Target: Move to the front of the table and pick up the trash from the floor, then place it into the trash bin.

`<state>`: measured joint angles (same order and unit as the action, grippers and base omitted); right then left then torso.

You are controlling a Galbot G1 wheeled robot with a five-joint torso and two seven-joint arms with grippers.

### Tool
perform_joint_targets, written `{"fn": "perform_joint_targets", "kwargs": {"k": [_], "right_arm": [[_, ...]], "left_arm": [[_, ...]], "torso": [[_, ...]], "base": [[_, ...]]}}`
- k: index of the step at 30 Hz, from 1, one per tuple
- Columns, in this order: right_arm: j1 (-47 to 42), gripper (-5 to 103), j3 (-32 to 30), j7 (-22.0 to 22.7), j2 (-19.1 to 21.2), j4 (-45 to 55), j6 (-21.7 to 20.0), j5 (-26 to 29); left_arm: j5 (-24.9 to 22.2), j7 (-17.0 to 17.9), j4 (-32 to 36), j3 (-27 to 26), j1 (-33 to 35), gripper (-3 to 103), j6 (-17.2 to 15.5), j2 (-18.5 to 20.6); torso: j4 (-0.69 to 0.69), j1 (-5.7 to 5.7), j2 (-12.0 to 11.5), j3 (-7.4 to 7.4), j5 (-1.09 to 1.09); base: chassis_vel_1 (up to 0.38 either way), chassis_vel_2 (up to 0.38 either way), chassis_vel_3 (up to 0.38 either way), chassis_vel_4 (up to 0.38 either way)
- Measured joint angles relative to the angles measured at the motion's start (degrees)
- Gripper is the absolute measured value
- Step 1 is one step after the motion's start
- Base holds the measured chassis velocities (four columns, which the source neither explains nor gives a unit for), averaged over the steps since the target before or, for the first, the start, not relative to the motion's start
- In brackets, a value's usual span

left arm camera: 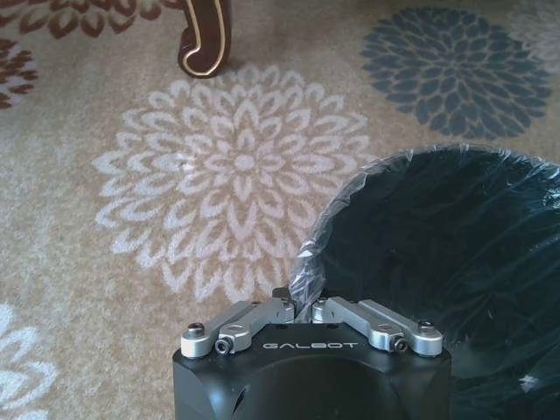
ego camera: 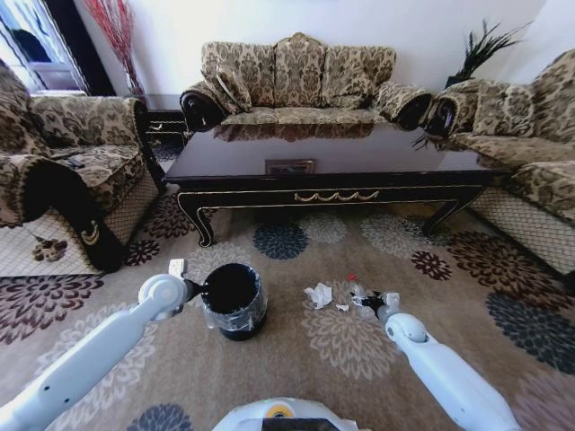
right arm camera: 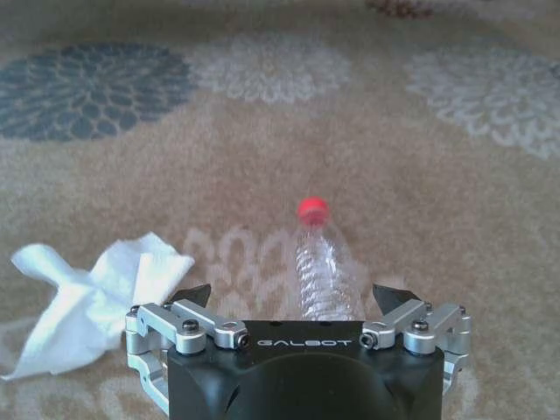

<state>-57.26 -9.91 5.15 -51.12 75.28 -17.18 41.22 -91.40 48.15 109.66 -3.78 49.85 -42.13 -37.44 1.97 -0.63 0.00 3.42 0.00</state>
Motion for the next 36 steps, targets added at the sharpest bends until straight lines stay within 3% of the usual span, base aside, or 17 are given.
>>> {"fn": "perform_joint_targets", "kwargs": {"k": [16,28,31,33,34,36], "right_arm": [[8.9,100,6.0,-2.9,-2.2,-17.3,4.7,-3.0],[10.5,101,7.4,-4.1,-3.4,-20.5,5.0,-4.2],[10.2,86,7.4,-4.3,-3.4,-20.8,5.2,-4.7],[10.1,86,7.4,-4.4,-3.4,-20.8,5.3,-4.8],[10.0,75,7.4,-4.4,-3.3,-20.7,5.3,-4.8],[10.0,70,7.4,-4.4,-3.2,-20.5,5.3,-4.8]], "left_arm": [[-0.1,0.3,0.2,1.8,-0.1,4,0.0,-0.7],[-0.3,0.9,-0.5,3.7,-2.7,4,0.0,-1.2],[-0.3,1.0,-0.6,4.2,-3.0,4,0.0,-1.6],[-0.3,1.0,-0.6,4.2,-3.1,4,0.0,-1.7],[-0.3,1.1,-0.6,4.4,-3.2,4,0.0,-1.7],[-0.4,1.1,-0.6,4.6,-3.4,4,0.0,-1.7]], "torso": [[0.01,0.0,0.0,0.0,0.0],[0.01,0.0,0.0,0.0,0.0],[0.01,0.0,0.0,0.0,0.0],[0.01,0.0,0.0,0.0,0.0],[0.01,0.0,0.0,0.0,0.0],[0.0,0.0,0.0,0.0,0.0]], "base": [[0.0,0.0,0.0,0.0],[0.0,0.0,0.0,0.0],[0.0,0.0,0.0,0.0],[0.0,0.0,0.0,0.0],[0.0,0.0,0.0,0.0],[0.0,0.0,0.0,0.0]]}}
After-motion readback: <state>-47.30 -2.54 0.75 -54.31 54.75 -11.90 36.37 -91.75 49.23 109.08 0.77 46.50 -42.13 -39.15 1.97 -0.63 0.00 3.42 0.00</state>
